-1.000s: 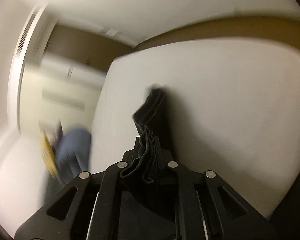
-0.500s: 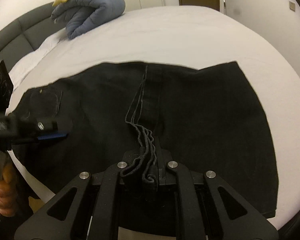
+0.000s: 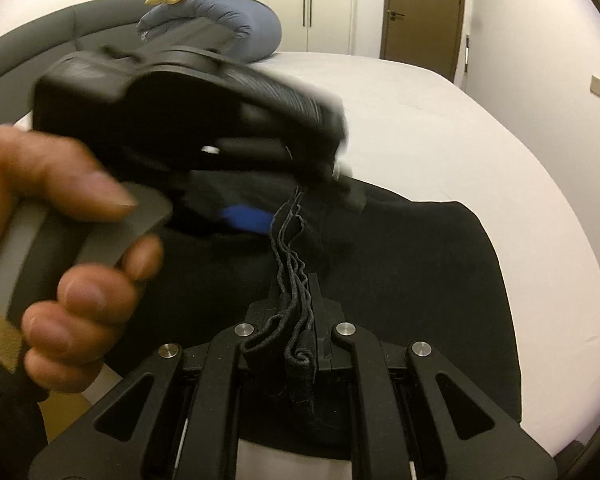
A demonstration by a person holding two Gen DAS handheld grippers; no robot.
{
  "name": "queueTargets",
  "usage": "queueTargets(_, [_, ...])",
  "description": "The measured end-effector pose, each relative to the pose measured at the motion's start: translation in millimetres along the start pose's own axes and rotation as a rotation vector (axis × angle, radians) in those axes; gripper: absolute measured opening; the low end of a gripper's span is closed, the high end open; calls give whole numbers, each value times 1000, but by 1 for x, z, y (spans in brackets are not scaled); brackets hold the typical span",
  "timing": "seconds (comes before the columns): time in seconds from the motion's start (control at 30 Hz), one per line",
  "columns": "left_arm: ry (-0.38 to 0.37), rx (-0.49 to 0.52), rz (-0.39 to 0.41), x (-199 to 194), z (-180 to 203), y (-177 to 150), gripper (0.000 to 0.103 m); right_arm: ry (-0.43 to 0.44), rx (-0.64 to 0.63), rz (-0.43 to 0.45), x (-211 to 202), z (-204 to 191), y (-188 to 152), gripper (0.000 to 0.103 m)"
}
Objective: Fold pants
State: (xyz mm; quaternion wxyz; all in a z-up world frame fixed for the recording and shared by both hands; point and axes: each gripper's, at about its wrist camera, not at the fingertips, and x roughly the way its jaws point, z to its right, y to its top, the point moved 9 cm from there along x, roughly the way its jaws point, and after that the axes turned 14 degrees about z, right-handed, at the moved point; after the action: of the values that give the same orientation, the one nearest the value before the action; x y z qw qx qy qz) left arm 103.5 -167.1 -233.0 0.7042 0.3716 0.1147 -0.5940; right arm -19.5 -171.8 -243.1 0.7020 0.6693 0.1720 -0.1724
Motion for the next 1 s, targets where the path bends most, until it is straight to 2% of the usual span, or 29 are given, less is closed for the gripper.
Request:
queueTargets(0.13, [11,88,-16,-16,-5,9,10,2,-47,14,-2,-17,12,9])
queueTargets(0.17, [13,111,-18,-22,-7,13,10,3,-61,18,-16,-17,15,9])
queueTargets(0.27, [34,183,-36,-45,-23,25,10,33,-108,25,-15,-41,22,9])
queueTargets(0.37, [61,214,-50,-60,-42,33,10,81,-124,25,-11,-69,29,9])
queueTargets(0.53, [114,198,-46,-86,-90,39,10,156,-129,-9,2,-113,29,9])
queueTargets(0.67, [122,178,-41,-94,-113,34,10,183,-137,-44,9,-132,21,9])
queueTargets(0.8, [138,176,-33,-92,-125,29,18,193,-120,-125,20,-141,1,13])
queueTargets(0.83, [135,170,-24,-92,-126,30,18,195,-113,-150,23,-143,-1,17])
queueTargets(0.9, [165,190,17,-104,-131,31,34,245,-48,-180,21,-145,-7,32])
queueTargets(0.93, [191,209,39,-111,-132,32,39,275,-15,-179,17,-145,-6,52])
queueTargets(0.97, [225,233,65,-118,-132,34,48,304,18,-173,10,-144,-4,64])
queueTargets(1.0, [272,270,99,-129,-131,36,51,340,53,-152,-2,-143,-1,65])
